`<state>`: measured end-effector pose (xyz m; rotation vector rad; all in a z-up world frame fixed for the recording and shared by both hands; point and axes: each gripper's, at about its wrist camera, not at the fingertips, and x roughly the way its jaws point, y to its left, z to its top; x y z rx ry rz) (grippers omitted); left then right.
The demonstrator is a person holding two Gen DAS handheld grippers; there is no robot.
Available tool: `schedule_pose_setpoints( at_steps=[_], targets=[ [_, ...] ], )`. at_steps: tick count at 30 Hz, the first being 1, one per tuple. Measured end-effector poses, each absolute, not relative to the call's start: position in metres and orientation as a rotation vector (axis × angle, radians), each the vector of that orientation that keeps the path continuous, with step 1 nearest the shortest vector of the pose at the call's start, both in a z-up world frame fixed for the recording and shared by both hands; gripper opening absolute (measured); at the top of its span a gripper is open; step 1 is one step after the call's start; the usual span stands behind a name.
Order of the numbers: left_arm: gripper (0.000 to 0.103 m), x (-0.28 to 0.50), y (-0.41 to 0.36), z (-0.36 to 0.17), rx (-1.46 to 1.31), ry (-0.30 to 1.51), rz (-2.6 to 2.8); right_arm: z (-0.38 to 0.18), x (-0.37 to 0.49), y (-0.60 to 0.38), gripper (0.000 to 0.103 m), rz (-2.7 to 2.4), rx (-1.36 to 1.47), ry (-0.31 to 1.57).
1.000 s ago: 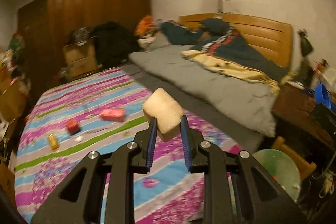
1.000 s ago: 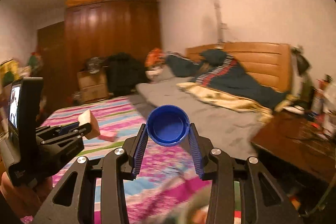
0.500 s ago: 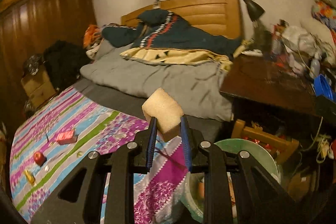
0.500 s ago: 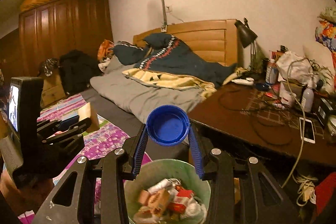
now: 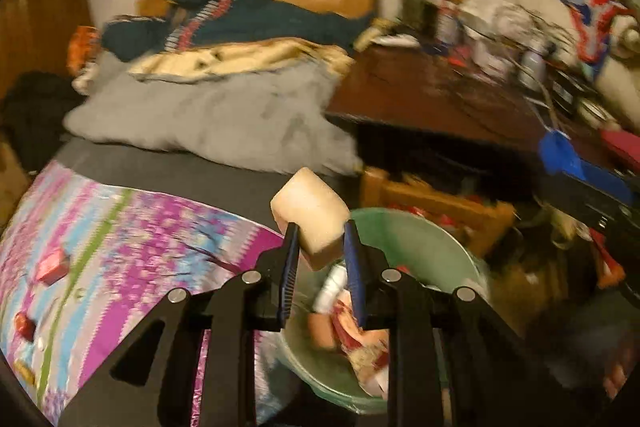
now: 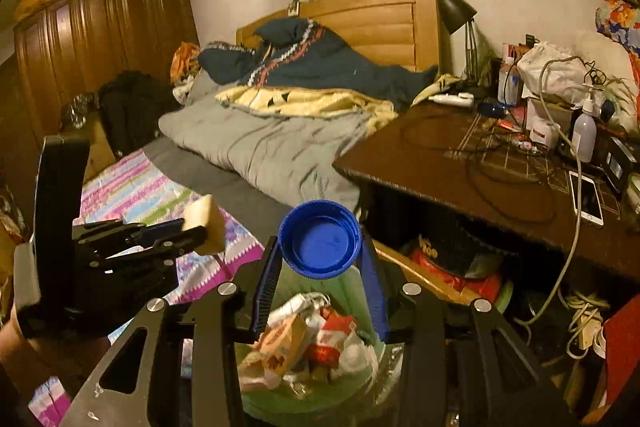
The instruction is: Collect trash
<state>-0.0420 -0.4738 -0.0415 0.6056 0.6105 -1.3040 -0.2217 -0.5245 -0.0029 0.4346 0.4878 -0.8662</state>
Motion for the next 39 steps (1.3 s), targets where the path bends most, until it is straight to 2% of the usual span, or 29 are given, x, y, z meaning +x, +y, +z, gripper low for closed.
schedule_pose_setpoints(
  at_steps=[4, 7, 8, 9, 10, 11, 15, 24, 25, 26, 27, 29, 30, 33, 39],
  targets=[
    [0.021, -0.046, -0.476, -0.051, 0.636, 0.634, -1.395, -0.014, -0.216, -0.52, 0.041, -0.857, 0.438, 0.519],
    [0.026, -0.048, -0.482, -0.058, 0.653, 0.657, -1.465, -0.024, -0.209, -0.523, 0.041, -0.821, 0.446, 0.558],
    [0.042, -0.046, -0.486, -0.063, 0.666, 0.694, -1.491, -0.028, -0.205, -0.524, 0.045, -0.811, 0.447, 0.574],
    [0.066, -0.044, -0.488, -0.066, 0.669, 0.699, -1.482, -0.034, -0.202, -0.526, 0.063, -0.792, 0.455, 0.581],
    [0.074, -0.041, -0.489, -0.068, 0.657, 0.678, -1.447, -0.035, -0.201, -0.528, 0.072, -0.788, 0.459, 0.577],
    [0.078, -0.038, -0.489, -0.069, 0.648, 0.674, -1.44, -0.036, -0.202, -0.529, 0.076, -0.802, 0.457, 0.567],
    [0.078, -0.028, -0.489, -0.074, 0.63, 0.712, -1.408, -0.04, -0.207, -0.535, 0.075, -0.814, 0.495, 0.542],
    [0.078, -0.034, -0.471, -0.068, 0.618, 0.652, -1.382, -0.044, -0.207, -0.526, 0.076, -0.834, 0.467, 0.565],
    [0.078, -0.035, -0.467, -0.065, 0.605, 0.642, -1.381, -0.042, -0.21, -0.522, 0.078, -0.853, 0.452, 0.557],
    [0.079, -0.037, -0.461, -0.061, 0.586, 0.628, -1.384, -0.041, -0.212, -0.519, 0.086, -0.864, 0.444, 0.548],
    [0.085, -0.038, -0.455, -0.057, 0.572, 0.612, -1.384, -0.038, -0.216, -0.513, 0.092, -0.877, 0.435, 0.523],
    [0.094, -0.044, -0.438, -0.047, 0.529, 0.548, -1.382, -0.03, -0.228, -0.498, 0.098, -0.914, 0.406, 0.454],
    [0.097, -0.047, -0.428, -0.042, 0.501, 0.512, -1.399, -0.026, -0.234, -0.489, 0.098, -0.944, 0.38, 0.422],
    [0.097, -0.053, -0.406, -0.031, 0.444, 0.476, -1.462, -0.017, -0.255, -0.465, 0.098, -0.989, 0.315, 0.341],
    [0.097, -0.064, -0.355, -0.009, 0.258, 0.318, -1.322, -0.004, -0.29, -0.428, 0.098, -1.113, 0.265, 0.31]
  ],
)
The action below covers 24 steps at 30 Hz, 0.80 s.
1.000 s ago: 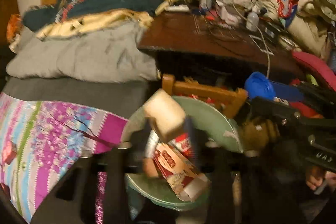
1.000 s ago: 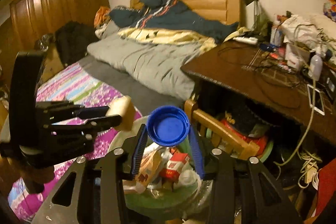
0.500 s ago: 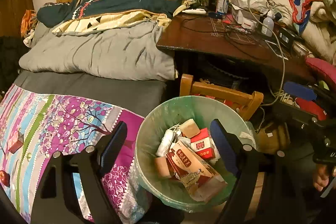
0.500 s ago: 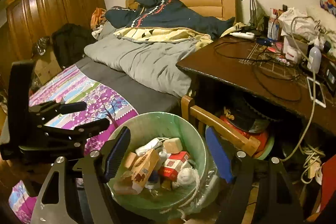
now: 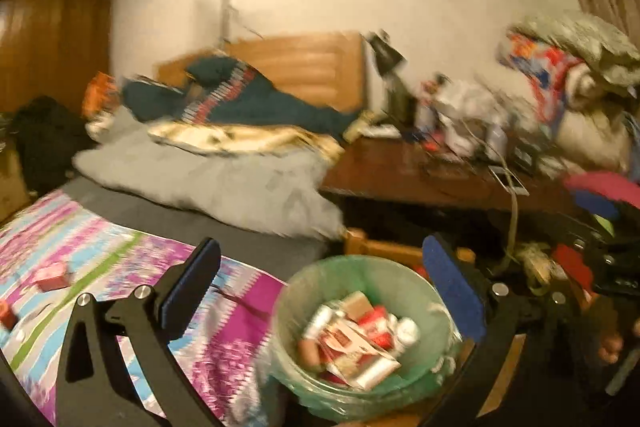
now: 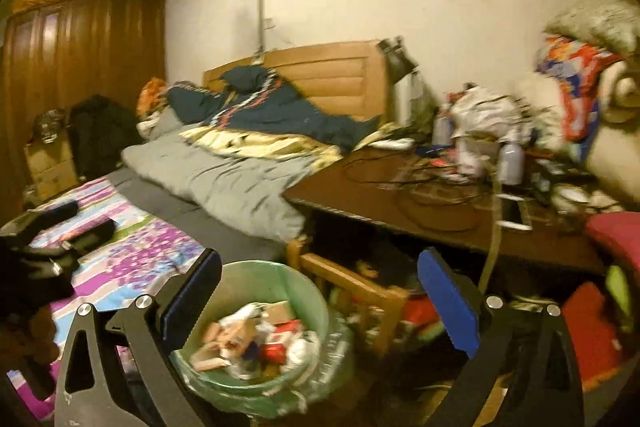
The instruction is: Collect trash
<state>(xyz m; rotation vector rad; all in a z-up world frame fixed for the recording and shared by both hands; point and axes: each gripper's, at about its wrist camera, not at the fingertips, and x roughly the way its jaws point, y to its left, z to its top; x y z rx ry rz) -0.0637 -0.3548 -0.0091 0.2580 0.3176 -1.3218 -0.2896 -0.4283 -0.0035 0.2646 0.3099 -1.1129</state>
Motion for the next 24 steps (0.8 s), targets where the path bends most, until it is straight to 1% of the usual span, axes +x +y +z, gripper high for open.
schedule_pose_setpoints(
  at_steps=[3, 9, 13, 19, 24],
  targets=[
    [0.097, -0.061, -0.337, -0.005, 0.173, 0.336, -1.252, -0.004, -0.313, -0.411, 0.098, -1.126, 0.273, 0.251],
    [0.097, -0.074, -0.31, -0.009, 0.091, 0.272, -1.177, -0.019, -0.317, -0.387, 0.098, -1.123, 0.23, 0.336],
    [0.097, -0.085, -0.296, -0.015, 0.097, 0.196, -1.154, -0.026, -0.309, -0.375, 0.098, -1.108, 0.2, 0.343],
    [0.097, -0.085, -0.288, -0.019, 0.072, 0.213, -1.131, -0.033, -0.302, -0.366, 0.098, -1.076, 0.188, 0.316],
    [0.097, -0.088, -0.286, -0.015, 0.079, 0.192, -1.121, -0.034, -0.299, -0.367, 0.098, -1.059, 0.206, 0.296]
  ],
)
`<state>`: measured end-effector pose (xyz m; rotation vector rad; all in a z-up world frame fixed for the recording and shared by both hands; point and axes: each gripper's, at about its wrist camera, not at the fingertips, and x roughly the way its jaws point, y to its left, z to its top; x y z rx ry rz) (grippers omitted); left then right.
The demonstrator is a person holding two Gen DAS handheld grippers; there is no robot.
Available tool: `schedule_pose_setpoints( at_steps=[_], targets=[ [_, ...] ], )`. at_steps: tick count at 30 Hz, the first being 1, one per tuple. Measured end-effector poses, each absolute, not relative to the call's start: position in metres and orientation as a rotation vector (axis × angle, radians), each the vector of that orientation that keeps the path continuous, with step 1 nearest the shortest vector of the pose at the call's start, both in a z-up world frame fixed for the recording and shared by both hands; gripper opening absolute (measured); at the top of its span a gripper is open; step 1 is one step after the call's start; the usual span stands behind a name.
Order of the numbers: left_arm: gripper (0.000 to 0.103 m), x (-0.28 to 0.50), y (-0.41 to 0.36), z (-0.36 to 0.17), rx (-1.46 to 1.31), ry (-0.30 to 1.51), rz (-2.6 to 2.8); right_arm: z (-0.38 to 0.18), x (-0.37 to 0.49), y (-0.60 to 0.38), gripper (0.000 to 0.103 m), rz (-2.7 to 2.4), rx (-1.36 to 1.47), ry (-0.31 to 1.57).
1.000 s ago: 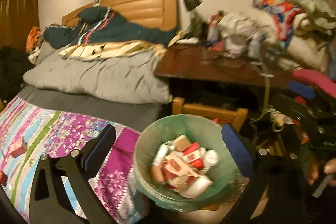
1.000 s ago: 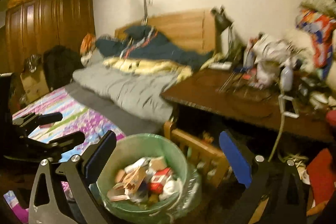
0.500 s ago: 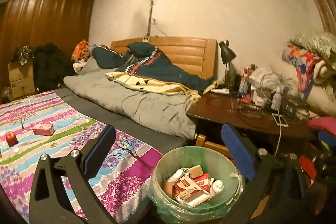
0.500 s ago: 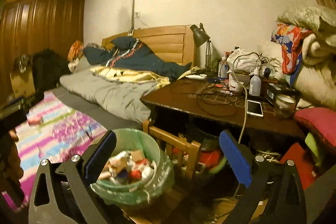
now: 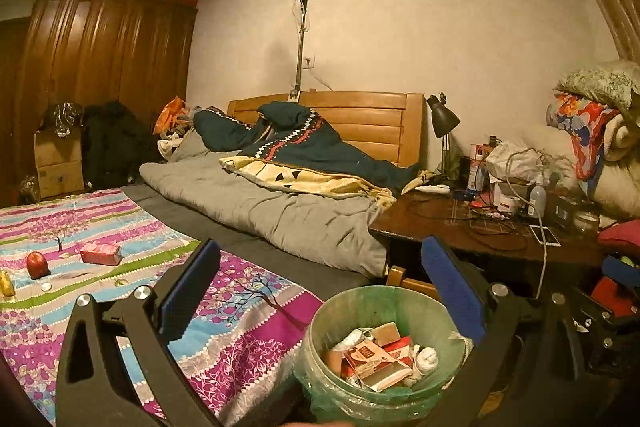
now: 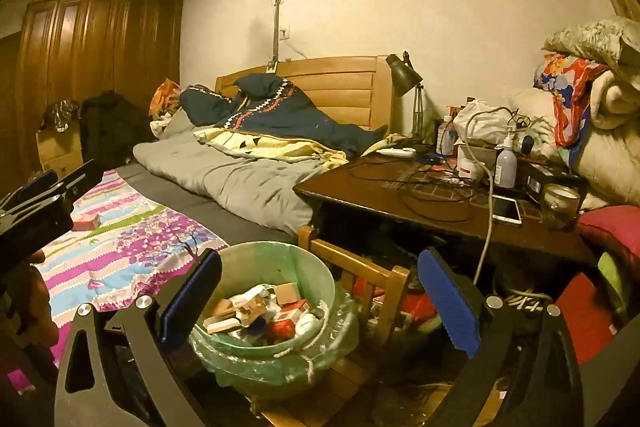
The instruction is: Collect trash
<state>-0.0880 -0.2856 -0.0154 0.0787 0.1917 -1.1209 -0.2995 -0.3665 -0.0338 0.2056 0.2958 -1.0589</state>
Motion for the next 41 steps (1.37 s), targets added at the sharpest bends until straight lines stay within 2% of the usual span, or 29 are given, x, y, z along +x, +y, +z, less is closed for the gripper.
schedule_pose_setpoints(
  at_steps=[7, 41],
  targets=[
    [0.097, -0.091, -0.289, -0.019, 0.12, 0.179, -1.08, -0.035, -0.3, -0.374, 0.098, -1.055, 0.219, 0.293],
    [0.097, -0.102, -0.312, -0.042, 0.279, 0.354, -1.375, -0.035, -0.334, -0.39, 0.098, -1.181, 0.232, 0.287]
  ],
)
